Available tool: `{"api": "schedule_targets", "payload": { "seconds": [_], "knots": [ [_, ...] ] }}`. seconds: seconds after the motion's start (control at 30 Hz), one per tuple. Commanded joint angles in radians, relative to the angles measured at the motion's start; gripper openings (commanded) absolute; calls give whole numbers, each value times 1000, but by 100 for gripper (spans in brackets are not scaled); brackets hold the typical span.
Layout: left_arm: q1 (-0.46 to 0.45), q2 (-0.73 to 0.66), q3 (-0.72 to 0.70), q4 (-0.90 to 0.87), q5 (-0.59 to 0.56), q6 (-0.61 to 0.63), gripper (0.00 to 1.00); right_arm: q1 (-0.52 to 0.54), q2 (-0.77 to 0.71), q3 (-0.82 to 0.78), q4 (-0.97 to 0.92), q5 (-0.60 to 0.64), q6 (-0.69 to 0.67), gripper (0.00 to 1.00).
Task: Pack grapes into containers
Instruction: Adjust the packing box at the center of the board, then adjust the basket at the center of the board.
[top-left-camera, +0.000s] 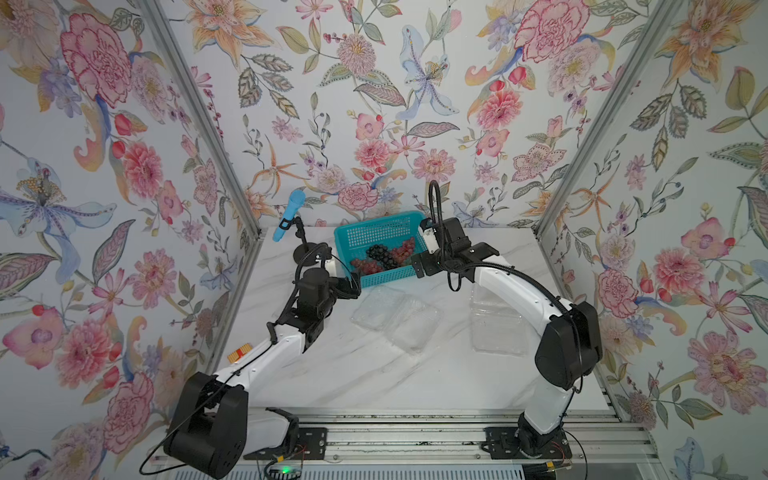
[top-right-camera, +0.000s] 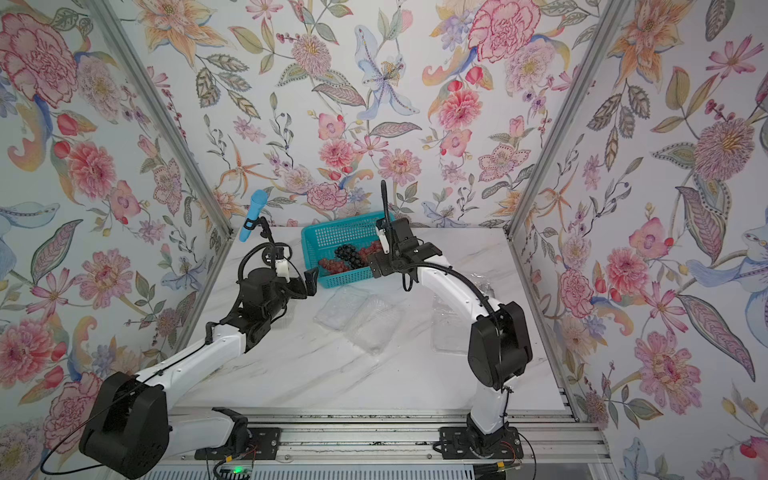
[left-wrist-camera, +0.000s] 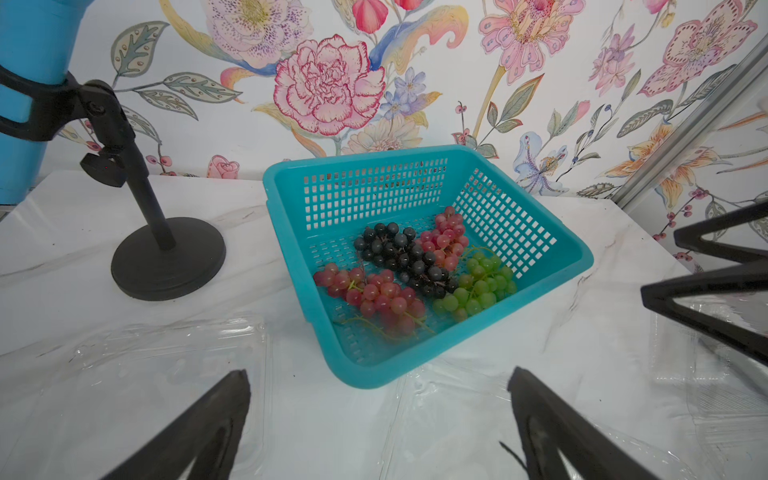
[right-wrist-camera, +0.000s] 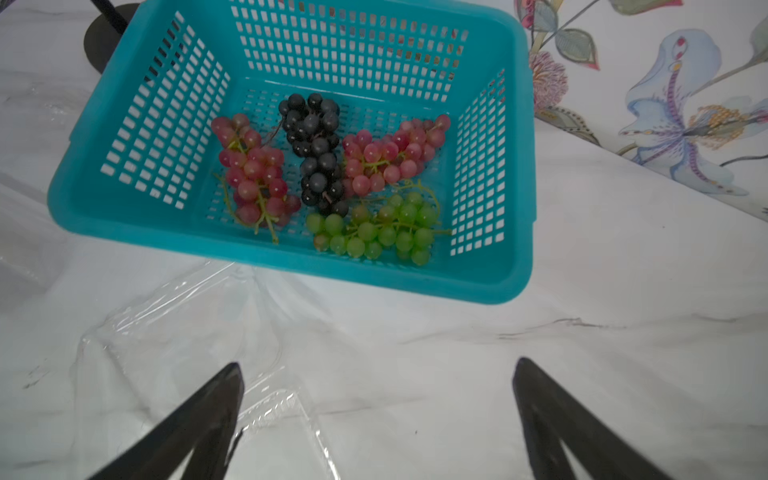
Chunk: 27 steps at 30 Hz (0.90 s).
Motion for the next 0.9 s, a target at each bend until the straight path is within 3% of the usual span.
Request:
{"api": "schedule_targets", "payload": {
  "seconds": [0.0,0.37,0.57,0.87],
  "knots": [
    [-9,45,50,-47,-18,-45,100,-14,116,104,-22,10,21,100],
    [-8,205,177,-90,-54,-17,100,-104,321,336,-99,-99,63,99],
    [-8,293,249,-123,-49,12,100,-148,315,315,-135,-154,92,100],
    [-7,379,327,-161,-55,24,100,-186,298,245,-167,-105,114,100]
  ]
}}
